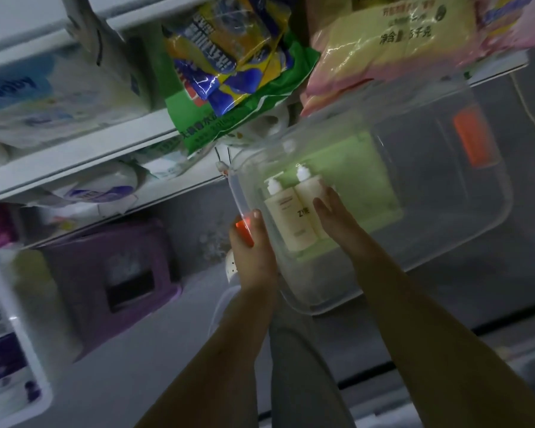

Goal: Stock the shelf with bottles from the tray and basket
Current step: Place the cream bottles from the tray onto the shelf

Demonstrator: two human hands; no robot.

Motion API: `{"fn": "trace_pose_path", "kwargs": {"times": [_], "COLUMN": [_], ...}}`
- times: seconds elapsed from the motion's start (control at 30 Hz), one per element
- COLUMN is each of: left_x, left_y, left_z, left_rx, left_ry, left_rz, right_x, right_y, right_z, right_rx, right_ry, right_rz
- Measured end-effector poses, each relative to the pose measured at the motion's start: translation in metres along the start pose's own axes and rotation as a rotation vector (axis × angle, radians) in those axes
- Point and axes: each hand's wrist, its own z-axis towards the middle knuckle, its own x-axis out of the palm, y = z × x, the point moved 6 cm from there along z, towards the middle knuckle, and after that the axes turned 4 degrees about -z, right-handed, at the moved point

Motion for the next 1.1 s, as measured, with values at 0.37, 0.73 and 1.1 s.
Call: {"fn": "trace_pose_path", "kwargs": {"times": [0.37,0.73,1.1], "left_x": [0.0,-0.004,-0.047], "left_y": [0.012,0.001,-0.073], "left_z": [0.012,0.0,-0.132], "left_rx": [0.01,-0.042,0.166], "left_ry": [0.023,0.124,0.218], "left_rz": [0.029,-0.045,0.066], "right_x": [-0.01,-0.014,-0.093], "right_y": [-0.024,-0.011,0.058], "right_z": [0.028,-0.003,-0.226], "right_rx": [0.059,0.119,-0.253], "right_ry": [-0.107,-0.066,0.263], "right_rz": [-0.052,0.422,0.755]}}
